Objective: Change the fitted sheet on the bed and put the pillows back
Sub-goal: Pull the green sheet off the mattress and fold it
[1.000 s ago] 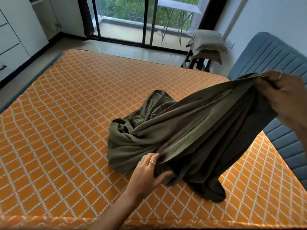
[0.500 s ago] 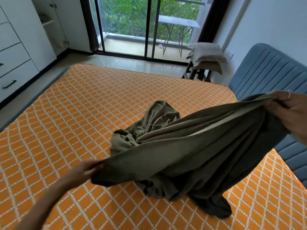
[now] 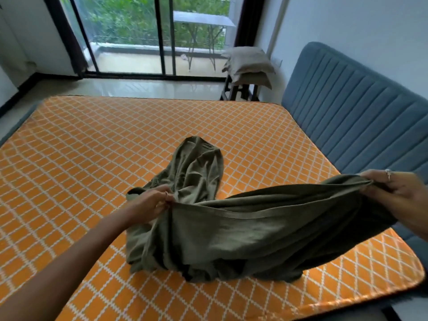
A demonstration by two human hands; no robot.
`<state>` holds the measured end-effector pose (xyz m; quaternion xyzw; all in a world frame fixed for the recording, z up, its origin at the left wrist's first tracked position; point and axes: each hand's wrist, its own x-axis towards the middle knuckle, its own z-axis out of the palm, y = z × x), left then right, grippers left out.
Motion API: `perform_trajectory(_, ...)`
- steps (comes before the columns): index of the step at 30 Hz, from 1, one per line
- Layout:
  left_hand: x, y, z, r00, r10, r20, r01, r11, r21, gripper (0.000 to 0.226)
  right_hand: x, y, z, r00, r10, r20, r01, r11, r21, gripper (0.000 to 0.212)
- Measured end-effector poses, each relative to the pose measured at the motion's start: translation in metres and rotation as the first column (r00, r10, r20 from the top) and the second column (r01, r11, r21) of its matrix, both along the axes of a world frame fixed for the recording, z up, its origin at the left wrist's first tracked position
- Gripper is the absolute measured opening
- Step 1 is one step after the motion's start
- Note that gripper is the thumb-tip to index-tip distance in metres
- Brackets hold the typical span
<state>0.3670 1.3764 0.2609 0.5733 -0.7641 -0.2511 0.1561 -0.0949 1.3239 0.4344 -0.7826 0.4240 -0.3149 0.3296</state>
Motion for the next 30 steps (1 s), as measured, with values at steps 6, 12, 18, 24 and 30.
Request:
perform_trajectory(6,-0.023,-0.023,-0.016,0.997,0.013,-0.072,-0.001,0.988,0.157,0.031,-0.042,0.017,-0.020,0.988,-0.155,0.009,0.153,0.982,0.111,0.034)
perform_trajectory(12,-0.055,-0.013,-0.016,0.955,0.064,-0.288,0.011,0.967,0.253,0.039,-0.055,0.028,-0.027,0.962,-0.272,0.025,0.267,0.955,0.129,0.020)
perform_trajectory(18,-0.033,-0.047,0.011,0.976,-0.005,-0.218,0.039,0.988,0.148,0.058,-0.055,0.031,-0.031,0.965,-0.261,0.033,0.257,0.962,0.087,0.041)
perform_trajectory(24,-0.090,-0.091,-0.012,0.981,-0.020,-0.195,0.032,0.998,0.057,0.037,-0.059,0.048,-0.035,0.944,-0.322,0.064,0.313,0.942,0.123,0.020)
perform_trajectory(30,-0.162,-0.069,-0.036,0.944,-0.054,-0.326,0.082,0.994,0.073,0.014,-0.071,0.066,-0.039,0.927,-0.373,0.043,0.351,0.902,0.250,0.049)
